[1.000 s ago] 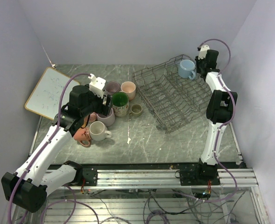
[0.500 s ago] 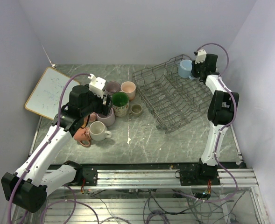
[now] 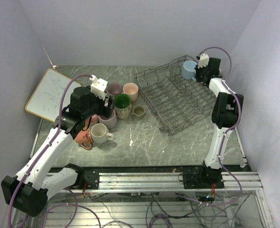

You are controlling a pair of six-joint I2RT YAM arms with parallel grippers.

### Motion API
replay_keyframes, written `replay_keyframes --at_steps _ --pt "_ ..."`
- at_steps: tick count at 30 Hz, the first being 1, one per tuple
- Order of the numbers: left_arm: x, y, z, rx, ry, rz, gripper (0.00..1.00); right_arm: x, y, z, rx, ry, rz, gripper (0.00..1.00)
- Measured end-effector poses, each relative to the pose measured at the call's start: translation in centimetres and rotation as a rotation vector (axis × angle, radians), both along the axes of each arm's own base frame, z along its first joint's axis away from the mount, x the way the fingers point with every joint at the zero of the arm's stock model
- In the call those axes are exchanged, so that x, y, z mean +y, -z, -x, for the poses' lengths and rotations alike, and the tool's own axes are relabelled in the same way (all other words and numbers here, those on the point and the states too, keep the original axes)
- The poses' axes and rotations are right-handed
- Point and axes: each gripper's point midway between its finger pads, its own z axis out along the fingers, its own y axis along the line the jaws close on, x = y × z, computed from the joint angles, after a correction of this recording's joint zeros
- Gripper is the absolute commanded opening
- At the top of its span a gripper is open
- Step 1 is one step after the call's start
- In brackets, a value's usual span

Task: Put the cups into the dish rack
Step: Adjust the cup in the dish rack.

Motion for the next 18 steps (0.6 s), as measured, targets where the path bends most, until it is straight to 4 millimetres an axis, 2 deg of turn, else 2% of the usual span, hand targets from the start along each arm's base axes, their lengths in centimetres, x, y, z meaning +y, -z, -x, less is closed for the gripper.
replay_keyframes --at_steps 10,14,18 --pt "0.0 0.0 0.0 0.0 0.0 0.0 0.9 -1.4 0.9 -1.5 0.006 0.067 0.029 0.0" --pt "0.0 0.0 0.0 0.0 0.0 0.0 0.9 -2.2 1.6 -1.5 0.019 0.116 0.044 0.0" --pt "0.0 0.0 0.0 0.0 0.0 0.0 0.9 -2.2 1.8 -1.4 0.022 0.116 0.043 0.0"
